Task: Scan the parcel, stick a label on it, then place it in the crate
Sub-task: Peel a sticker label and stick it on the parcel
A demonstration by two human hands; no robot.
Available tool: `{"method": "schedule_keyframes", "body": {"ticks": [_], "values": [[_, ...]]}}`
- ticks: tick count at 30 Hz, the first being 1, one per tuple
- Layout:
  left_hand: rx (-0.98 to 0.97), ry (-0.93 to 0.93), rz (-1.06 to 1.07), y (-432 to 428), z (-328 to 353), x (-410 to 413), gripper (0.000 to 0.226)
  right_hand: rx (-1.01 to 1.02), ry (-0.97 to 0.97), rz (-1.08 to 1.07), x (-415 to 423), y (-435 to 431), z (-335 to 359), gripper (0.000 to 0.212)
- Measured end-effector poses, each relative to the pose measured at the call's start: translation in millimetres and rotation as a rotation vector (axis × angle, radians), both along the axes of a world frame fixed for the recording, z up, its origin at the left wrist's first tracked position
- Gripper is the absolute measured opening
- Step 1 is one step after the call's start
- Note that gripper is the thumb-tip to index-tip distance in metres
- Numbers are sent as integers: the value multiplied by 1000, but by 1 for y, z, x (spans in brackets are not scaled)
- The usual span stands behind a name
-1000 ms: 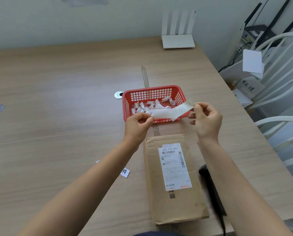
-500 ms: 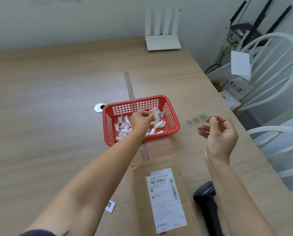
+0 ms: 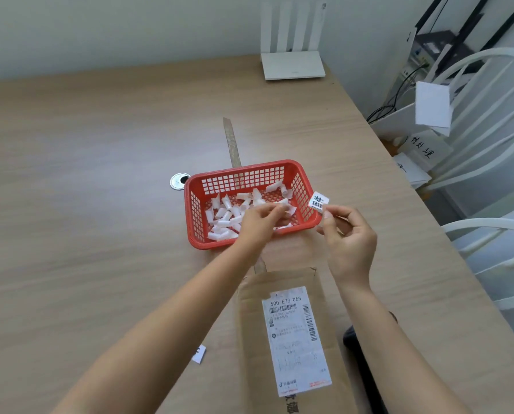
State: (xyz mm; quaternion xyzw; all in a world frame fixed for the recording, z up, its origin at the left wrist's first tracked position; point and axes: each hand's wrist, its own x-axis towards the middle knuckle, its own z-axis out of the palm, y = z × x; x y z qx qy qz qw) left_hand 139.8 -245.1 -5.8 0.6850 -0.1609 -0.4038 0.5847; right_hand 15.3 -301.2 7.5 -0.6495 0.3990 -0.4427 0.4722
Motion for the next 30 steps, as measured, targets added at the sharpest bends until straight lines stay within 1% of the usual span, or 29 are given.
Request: {"method": "schedule_keyframes", "body": {"ticks": [2, 3, 6, 8, 11, 13, 15, 18, 19, 20, 22, 23, 24, 26, 29, 30], "values": [[-88, 154, -40, 12, 18, -17, 19, -95, 22, 49, -2, 11, 2, 17], [-112, 191, -59, 17, 25, -24, 19, -148, 27, 68, -4, 17, 4, 18], [-162, 184, -109, 33, 42, -39, 12, -284, 41, 94, -14, 32, 8, 20], [-202, 179, -104, 43, 48, -47, 9, -347, 52, 95, -22, 42, 12, 21], [-224, 208, -80, 58, 55, -55, 12, -420, 64, 87, -31, 61, 17, 22], [-206, 180, -79, 68, 57, -59, 14, -434, 73, 51, -38, 73, 19, 24], [-189, 121, -99, 78, 61, -61, 15, -376, 70, -38, -45, 84, 23, 30], [-171, 53, -171, 96, 65, -61, 19, -177, 47, -174, -55, 93, 32, 38], [-162, 30, -205, 103, 67, -61, 18, -98, 46, -191, -58, 94, 35, 38], [-154, 3, -237, 109, 67, -61, 17, -30, 43, -191, -60, 95, 37, 33], [-145, -47, -273, 122, 66, -61, 16, -6, 40, -166, -65, 98, 40, 11], [-138, -65, -273, 127, 65, -61, 16, -28, 48, -156, -66, 101, 39, 10], [-124, -87, -266, 132, 63, -61, 14, -37, 63, -144, -66, 105, 38, 17], [-75, -117, -219, 139, 56, -58, 10, -15, 111, -111, -63, 111, 31, 21], [18, -103, -107, 143, 40, -57, 5, 45, 188, -59, -53, 114, 19, 15], [52, -125, -71, 142, 33, -56, 9, 61, 219, -47, -48, 113, 15, 12]]}}
